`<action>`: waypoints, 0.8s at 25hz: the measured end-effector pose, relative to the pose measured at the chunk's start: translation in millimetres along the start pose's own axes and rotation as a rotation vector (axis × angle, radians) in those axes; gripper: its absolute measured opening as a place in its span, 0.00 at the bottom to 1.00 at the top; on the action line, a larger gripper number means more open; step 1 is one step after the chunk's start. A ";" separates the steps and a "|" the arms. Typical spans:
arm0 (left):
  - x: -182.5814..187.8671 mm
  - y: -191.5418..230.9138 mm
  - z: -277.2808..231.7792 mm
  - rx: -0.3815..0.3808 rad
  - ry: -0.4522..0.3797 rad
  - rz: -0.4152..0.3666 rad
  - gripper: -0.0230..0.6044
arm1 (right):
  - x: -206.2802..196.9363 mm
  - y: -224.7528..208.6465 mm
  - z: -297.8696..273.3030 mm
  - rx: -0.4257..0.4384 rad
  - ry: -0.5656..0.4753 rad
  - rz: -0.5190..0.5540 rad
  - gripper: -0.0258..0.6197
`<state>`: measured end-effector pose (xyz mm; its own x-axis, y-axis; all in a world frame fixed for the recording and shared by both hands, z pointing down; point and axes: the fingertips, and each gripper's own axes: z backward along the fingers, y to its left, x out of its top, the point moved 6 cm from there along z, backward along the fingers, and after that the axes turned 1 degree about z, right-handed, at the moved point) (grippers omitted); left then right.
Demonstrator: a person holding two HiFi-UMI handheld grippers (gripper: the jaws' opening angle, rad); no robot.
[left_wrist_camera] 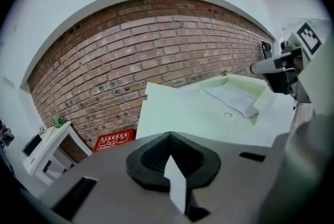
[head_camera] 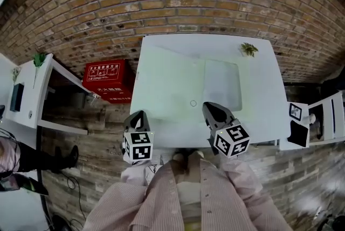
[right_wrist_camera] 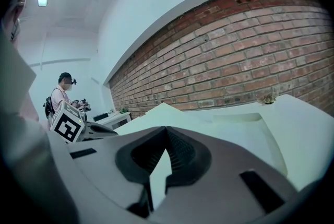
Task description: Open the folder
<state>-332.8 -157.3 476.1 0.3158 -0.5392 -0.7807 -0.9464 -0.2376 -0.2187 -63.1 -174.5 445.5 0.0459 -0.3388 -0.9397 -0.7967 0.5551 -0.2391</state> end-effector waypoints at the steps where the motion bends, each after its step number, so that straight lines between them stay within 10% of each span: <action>1: 4.8 -2.4 3.4 0.003 -0.014 0.009 0.03 | 1.8 -2.8 2.3 0.005 0.001 0.001 0.05; 20: 68.9 -67.6 15.5 -0.065 -0.282 0.153 0.03 | 33.8 -62.3 35.2 0.061 -0.131 -0.026 0.05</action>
<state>-248.1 -165.8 428.1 0.1302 -0.3298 -0.9350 -0.9723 -0.2271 -0.0553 9.3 -193.8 420.0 0.1478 -0.2538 -0.9559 -0.7562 0.5939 -0.2746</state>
